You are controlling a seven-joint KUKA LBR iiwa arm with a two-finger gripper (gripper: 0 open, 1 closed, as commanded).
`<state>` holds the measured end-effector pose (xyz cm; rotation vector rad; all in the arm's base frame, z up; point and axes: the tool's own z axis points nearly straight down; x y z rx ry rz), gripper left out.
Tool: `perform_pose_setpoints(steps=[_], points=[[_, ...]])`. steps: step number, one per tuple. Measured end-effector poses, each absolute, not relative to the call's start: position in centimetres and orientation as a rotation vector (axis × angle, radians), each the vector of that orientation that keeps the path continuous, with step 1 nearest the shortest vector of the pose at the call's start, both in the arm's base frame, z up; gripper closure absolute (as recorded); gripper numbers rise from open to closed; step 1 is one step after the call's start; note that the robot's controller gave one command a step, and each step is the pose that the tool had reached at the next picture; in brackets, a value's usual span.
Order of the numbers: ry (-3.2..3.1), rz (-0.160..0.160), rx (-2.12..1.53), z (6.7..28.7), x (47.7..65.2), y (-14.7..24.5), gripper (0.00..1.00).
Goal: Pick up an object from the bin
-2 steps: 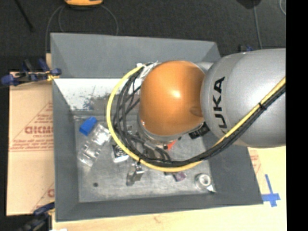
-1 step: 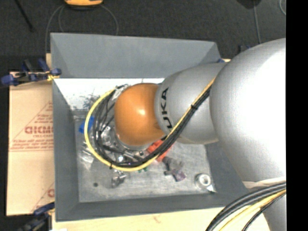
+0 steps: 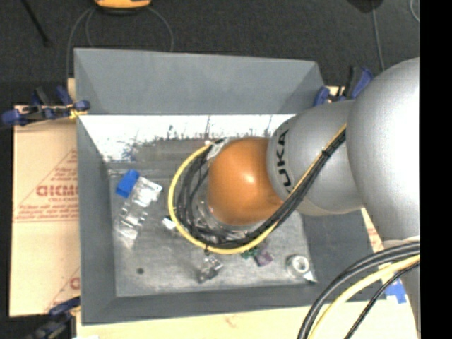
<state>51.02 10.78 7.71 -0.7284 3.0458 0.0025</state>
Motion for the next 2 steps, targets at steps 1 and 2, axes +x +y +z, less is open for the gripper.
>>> perform_pose_setpoints(steps=[1,2], points=[[3.020,0.003,-0.817,7.7,51.3,4.6,0.00],[3.120,-0.002,-0.307,14.2,49.6,-1.7,0.00]])
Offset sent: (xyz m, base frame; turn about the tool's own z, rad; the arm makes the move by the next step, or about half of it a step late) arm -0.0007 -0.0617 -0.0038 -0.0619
